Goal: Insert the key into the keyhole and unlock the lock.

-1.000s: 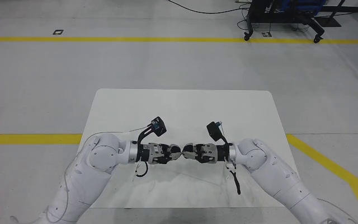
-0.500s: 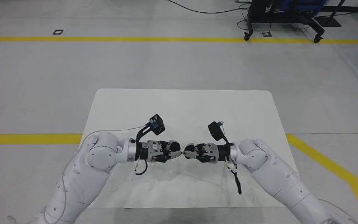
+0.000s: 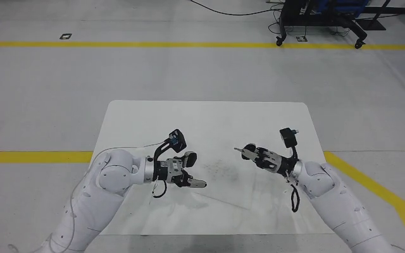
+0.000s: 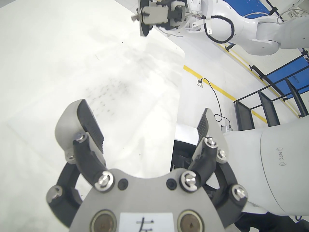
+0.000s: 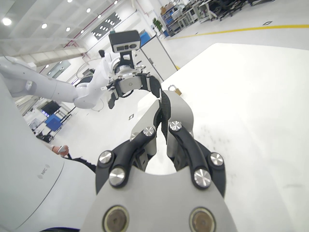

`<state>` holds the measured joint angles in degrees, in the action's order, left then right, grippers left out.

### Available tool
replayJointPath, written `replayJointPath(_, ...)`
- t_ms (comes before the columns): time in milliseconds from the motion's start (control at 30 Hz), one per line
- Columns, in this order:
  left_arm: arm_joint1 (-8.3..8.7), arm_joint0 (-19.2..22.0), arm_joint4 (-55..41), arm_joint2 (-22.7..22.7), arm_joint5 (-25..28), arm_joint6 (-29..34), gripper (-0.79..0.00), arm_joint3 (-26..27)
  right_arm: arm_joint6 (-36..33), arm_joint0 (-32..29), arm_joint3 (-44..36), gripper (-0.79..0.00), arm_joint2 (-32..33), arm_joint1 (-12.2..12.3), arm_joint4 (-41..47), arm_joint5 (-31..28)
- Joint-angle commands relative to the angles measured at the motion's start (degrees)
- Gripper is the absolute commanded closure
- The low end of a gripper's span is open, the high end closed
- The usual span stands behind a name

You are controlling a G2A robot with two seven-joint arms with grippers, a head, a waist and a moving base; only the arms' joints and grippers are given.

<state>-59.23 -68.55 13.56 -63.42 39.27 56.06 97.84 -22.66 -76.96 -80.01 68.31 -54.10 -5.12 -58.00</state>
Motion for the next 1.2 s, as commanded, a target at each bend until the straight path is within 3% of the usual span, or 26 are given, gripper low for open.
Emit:
replayJointPath(0, -0.28, 0.6, -1.7, 0.8, 2.9, -2.4, -0.785, -1.8, 0.2, -0.2, 0.0, 0.0, 0.4, 0.1, 0.2, 0.0)
replayJointPath(67, -0.11, 1.9, 1.9, -0.4, 2.0, -3.1, -0.785, -1.7, 0.2, -0.2, 0.0, 0.0, 0.4, 0.1, 0.2, 0.0)
replayJointPath(133, 0.56, 0.4, 6.0, -3.5, -1.4, -3.5, -0.785, 1.8, 0.2, -0.2, 0.0, 0.0, 0.4, 0.1, 0.2, 0.0)
replayJointPath(233, 2.05, -5.3, 13.2, -10.0, -9.8, -0.5, -0.785, 9.7, 0.2, -0.2, 0.0, 0.0, 0.4, 0.1, 0.2, 0.0)
replayJointPath(333, 3.33, -11.5, 22.6, -15.5, -20.8, 6.7, -0.785, 18.0, 0.2, -0.2, 0.0, 0.0, 0.4, 0.1, 0.2, 0.0)
replayJointPath(433, 3.98, -16.6, 29.0, -18.1, -28.3, 12.3, -0.785, 25.6, 0.2, -0.2, 0.0, 0.0, 0.4, 0.1, 0.2, 0.0)
replayJointPath(567, 4.37, -21.2, 34.0, -20.5, -35.0, 15.4, -0.785, 30.0, 0.2, -0.2, 0.0, 0.0, 0.4, 0.1, 0.2, 0.0)
replayJointPath(733, 4.28, -23.2, 36.8, -21.6, -41.8, 13.9, -0.785, 24.4, 0.2, -0.2, 0.0, 0.0, 0.4, 0.1, 0.2, 0.0)
replayJointPath(1000, 3.46, -18.2, 35.6, -16.6, -42.6, 8.9, -0.782, 11.4, 0.2, -0.2, 0.0, 0.0, 0.4, 0.1, 0.2, 0.0)
replayJointPath(1167, 3.08, -15.3, 36.5, -14.2, -43.3, 8.1, -0.576, 10.1, 0.2, -0.2, 0.0, 0.0, 0.4, 0.1, 0.2, 0.0)
